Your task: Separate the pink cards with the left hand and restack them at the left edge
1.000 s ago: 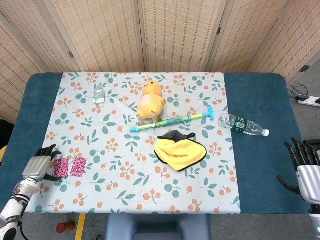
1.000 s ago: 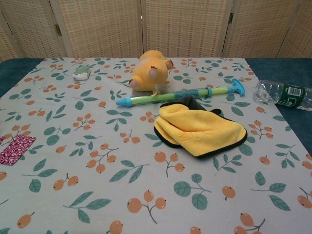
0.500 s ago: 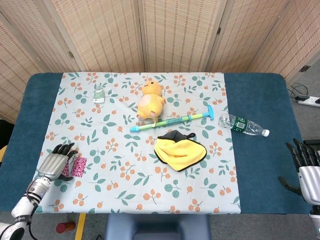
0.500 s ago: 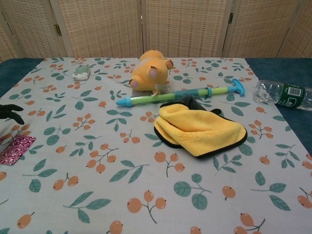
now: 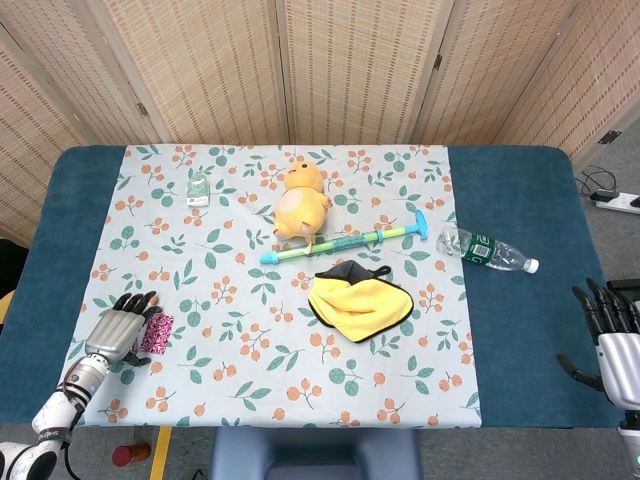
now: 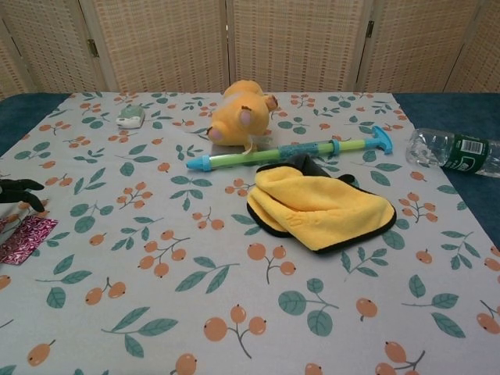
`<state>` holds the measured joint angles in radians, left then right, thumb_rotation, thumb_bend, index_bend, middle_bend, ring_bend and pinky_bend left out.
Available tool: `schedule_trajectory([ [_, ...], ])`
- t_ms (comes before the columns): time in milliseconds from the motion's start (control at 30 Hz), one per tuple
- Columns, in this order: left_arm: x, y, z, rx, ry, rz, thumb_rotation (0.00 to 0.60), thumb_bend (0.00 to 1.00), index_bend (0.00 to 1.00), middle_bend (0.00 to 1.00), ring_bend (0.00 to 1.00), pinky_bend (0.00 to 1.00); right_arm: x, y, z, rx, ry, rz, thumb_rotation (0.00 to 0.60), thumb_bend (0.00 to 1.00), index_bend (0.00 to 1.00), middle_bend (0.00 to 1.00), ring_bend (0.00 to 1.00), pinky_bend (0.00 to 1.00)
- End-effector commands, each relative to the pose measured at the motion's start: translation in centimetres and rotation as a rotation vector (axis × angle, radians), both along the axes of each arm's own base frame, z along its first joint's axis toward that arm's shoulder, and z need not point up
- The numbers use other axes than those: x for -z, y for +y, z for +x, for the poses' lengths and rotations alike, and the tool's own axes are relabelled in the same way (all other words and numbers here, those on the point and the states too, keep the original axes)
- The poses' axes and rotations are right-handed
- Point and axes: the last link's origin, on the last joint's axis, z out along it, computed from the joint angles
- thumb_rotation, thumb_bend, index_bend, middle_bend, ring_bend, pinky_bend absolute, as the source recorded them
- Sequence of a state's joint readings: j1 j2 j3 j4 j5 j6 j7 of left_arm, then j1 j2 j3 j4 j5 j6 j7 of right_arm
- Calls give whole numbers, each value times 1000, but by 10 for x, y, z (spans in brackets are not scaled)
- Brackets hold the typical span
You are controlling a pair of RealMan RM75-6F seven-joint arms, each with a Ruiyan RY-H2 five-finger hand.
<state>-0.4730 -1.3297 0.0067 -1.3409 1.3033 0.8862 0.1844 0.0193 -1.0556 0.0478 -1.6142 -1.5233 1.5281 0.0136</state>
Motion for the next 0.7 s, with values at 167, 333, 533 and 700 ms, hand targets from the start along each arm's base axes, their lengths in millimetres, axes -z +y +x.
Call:
schedule_trajectory([
  [167, 4, 4, 1, 2, -6, 0, 591, 164, 227, 0, 0, 0, 0, 0, 0, 1, -4, -1, 600, 231, 0, 0, 0, 0],
  [333, 6, 6, 2, 4, -1, -4, 591, 163, 245, 0, 0, 0, 0, 1, -2, 8, -5, -3, 600, 231, 0, 0, 0, 0],
  [533, 6, 8, 2, -4, -7, -5, 589, 164, 277, 0, 0, 0, 0, 1, -2, 9, -6, -4, 600, 231, 0, 0, 0, 0],
  [700, 7, 9, 3, -6, -8, -12, 591, 165, 279, 0, 0, 0, 0, 1, -3, 9, -7, -6, 600, 231, 0, 0, 0, 0],
])
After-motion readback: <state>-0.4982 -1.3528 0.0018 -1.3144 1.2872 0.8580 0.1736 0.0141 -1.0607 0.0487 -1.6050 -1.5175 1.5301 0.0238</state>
